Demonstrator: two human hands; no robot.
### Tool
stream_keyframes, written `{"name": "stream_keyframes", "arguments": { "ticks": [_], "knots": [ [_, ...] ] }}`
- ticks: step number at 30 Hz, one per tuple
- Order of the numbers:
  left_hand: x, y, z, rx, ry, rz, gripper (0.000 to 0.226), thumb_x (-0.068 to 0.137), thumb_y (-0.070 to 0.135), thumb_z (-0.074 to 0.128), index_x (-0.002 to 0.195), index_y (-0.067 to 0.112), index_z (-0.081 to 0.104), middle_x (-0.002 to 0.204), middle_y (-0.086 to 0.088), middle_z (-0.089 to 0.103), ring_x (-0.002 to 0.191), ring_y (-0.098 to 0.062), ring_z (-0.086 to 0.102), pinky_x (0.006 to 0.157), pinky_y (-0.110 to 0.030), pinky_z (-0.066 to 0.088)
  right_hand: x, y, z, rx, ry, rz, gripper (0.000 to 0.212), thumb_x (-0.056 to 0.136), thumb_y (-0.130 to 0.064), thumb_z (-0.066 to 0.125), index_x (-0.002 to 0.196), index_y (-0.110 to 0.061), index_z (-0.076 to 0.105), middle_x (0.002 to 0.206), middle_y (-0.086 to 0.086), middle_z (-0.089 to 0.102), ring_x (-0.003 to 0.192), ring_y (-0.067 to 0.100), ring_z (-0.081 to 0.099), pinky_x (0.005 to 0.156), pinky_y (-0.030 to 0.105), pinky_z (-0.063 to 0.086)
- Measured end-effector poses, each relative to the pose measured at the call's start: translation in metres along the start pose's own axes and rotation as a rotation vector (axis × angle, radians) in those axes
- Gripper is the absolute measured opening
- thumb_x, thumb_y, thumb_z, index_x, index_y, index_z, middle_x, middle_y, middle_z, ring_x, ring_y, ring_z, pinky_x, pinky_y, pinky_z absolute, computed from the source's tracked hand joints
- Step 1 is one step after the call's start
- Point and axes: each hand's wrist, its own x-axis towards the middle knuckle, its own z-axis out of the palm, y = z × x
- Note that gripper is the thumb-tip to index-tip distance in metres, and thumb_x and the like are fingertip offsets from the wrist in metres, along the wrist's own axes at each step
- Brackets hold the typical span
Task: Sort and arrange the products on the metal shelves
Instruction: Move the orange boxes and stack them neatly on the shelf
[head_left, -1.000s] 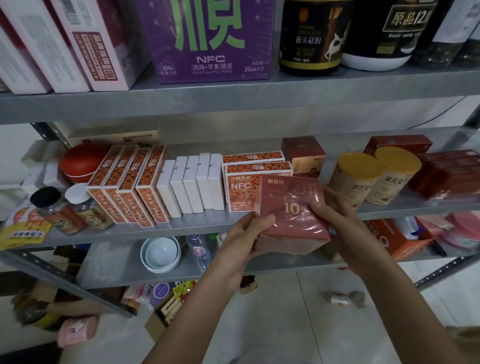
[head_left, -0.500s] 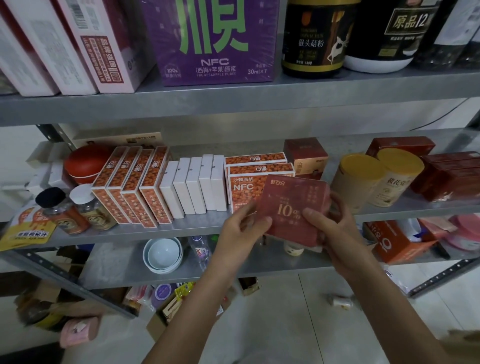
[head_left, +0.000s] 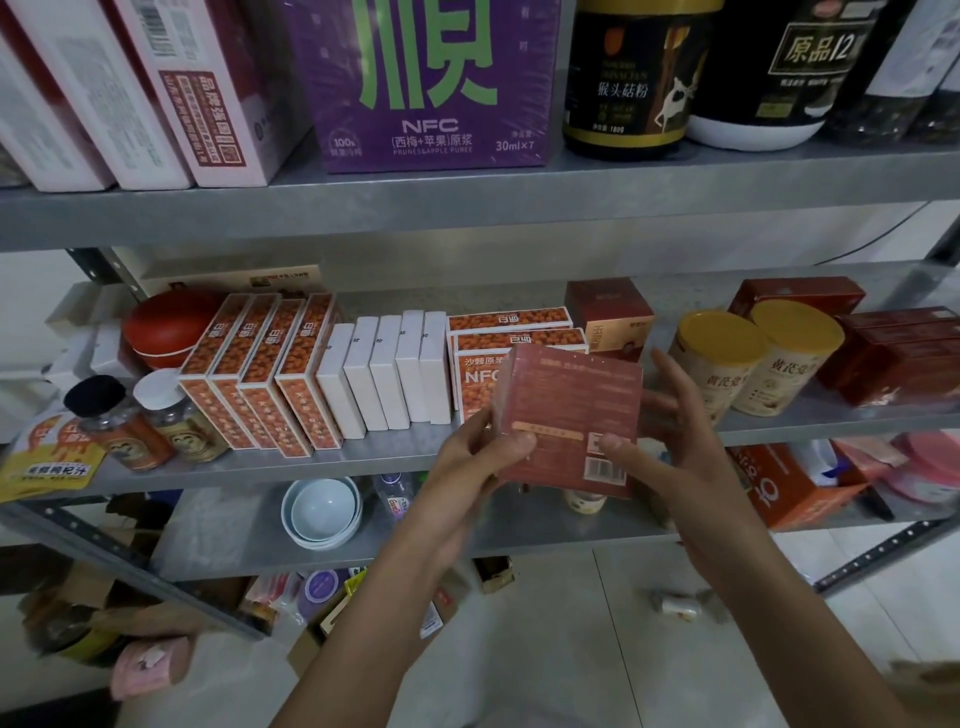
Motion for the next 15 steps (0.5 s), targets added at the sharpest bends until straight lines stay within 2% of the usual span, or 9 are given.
{"name": "stream_keyframes", "arguments": {
  "ticks": [3,5,6,8,11,13,15],
  "knots": [
    [-0.002,-0.001,-0.002,-0.125,-0.046,0.009,0.043,0.075,0.028,0.070,0.114,0.010,0.065,0.109,-0.008,0.073,0.100,-0.019,0.069,0.081,-0.024,0.055,0.005,0.005,-0.010,0.108,-0.145,0.124,0.117,0.042,-0.057,0.092,0.140,-0.056,0.026,0.138,-0.007,0.052,0.124,0.016,0.056,0.098,0.049,0.050],
    [-0.001,-0.003,-0.001,-0.140,-0.074,0.007,0.047,0.073,0.028,0.072,0.114,0.008,0.065,0.108,-0.010,0.072,0.099,-0.020,0.068,0.082,-0.026,0.055,0.007,0.008,-0.010,0.207,-0.284,0.195,0.129,0.036,-0.060,0.093,0.145,-0.050,0.024,0.136,-0.001,0.056,0.118,0.025,0.062,0.091,0.048,0.055],
    [-0.001,-0.003,-0.001,-0.135,-0.083,0.006,0.047,0.073,0.029,0.072,0.114,0.007,0.065,0.108,-0.010,0.072,0.099,-0.020,0.068,0.083,-0.026,0.055,0.007,0.009,-0.010,0.226,-0.300,0.207,0.129,0.035,-0.060,0.093,0.145,-0.049,0.025,0.132,0.001,0.060,0.114,0.026,0.065,0.086,0.045,0.057],
    [0.001,-0.002,-0.001,-0.099,-0.083,0.006,0.044,0.077,0.030,0.069,0.114,0.006,0.064,0.109,-0.010,0.072,0.101,-0.021,0.068,0.085,-0.026,0.054,0.008,0.011,-0.008,0.234,-0.231,0.196,0.127,0.034,-0.059,0.093,0.143,-0.049,0.029,0.126,0.004,0.064,0.109,0.027,0.067,0.082,0.043,0.059],
    [0.002,0.004,0.000,0.022,-0.010,0.049,0.042,0.079,0.039,0.073,0.110,0.010,0.069,0.108,-0.006,0.073,0.105,-0.019,0.067,0.091,-0.024,0.050,0.008,0.012,-0.003,0.195,-0.073,0.148,0.120,0.045,-0.047,0.094,0.145,-0.047,0.028,0.131,0.004,0.058,0.111,0.025,0.065,0.088,0.049,0.056],
    [0.002,0.007,0.003,0.075,0.047,0.128,0.037,0.079,0.038,0.069,0.110,0.019,0.069,0.108,0.002,0.074,0.106,-0.014,0.067,0.086,-0.019,0.051,0.007,0.011,0.005,0.123,0.033,0.083,0.119,0.050,-0.044,0.093,0.147,-0.044,0.023,0.136,-0.003,0.051,0.116,0.019,0.060,0.090,0.044,0.056],
    [0.002,0.008,0.010,0.133,0.043,0.181,0.046,0.078,0.044,0.073,0.121,0.029,0.062,0.112,0.012,0.071,0.107,-0.005,0.065,0.081,-0.016,0.052,0.006,0.011,0.014,-0.014,0.125,0.013,0.123,0.047,-0.047,0.085,0.149,-0.040,0.018,0.138,-0.009,0.043,0.121,0.012,0.052,0.093,0.037,0.051]
  ]
}}
